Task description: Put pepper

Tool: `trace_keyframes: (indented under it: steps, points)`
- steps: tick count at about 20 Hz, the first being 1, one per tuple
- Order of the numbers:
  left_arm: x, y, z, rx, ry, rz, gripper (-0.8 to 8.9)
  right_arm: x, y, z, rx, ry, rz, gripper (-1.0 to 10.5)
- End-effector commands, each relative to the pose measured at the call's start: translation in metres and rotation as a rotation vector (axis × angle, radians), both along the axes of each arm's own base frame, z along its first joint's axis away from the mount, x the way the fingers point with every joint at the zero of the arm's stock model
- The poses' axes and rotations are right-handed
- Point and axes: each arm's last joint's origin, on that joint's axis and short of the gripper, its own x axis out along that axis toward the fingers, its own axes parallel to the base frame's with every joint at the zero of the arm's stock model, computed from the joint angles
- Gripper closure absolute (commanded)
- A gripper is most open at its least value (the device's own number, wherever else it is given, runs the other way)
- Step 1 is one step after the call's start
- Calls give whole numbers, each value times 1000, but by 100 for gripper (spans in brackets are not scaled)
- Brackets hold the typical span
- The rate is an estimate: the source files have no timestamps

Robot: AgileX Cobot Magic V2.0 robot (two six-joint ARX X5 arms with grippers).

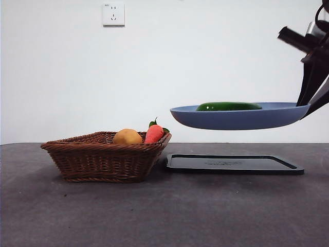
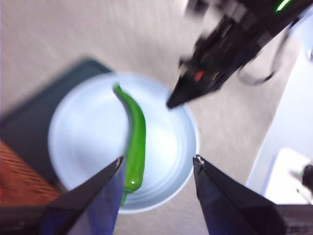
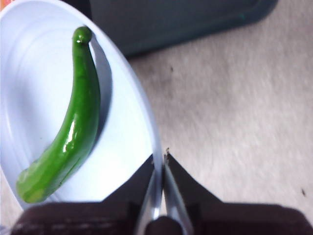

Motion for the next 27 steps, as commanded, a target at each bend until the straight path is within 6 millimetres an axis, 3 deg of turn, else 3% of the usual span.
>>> trace_keyframes:
  steps: [1,5,8,16,27]
  points:
    - [-13,17,21,-11,-84,16,566,16,-1,-3,11,17,-41,941]
    - [-42,54,48,-50,-168,56,566,45,-9,-15,15,32,-88,941]
    - [-58,71,58,-77,-201,71,566,70,-16,-24,14,41,-112,941]
    - [-71,85,63,-89,-206,73,566,128,-20,-58,22,13,-129,941]
    - [-71,85,63,-113,-175,91,566,141,-22,-82,13,26,-128,941]
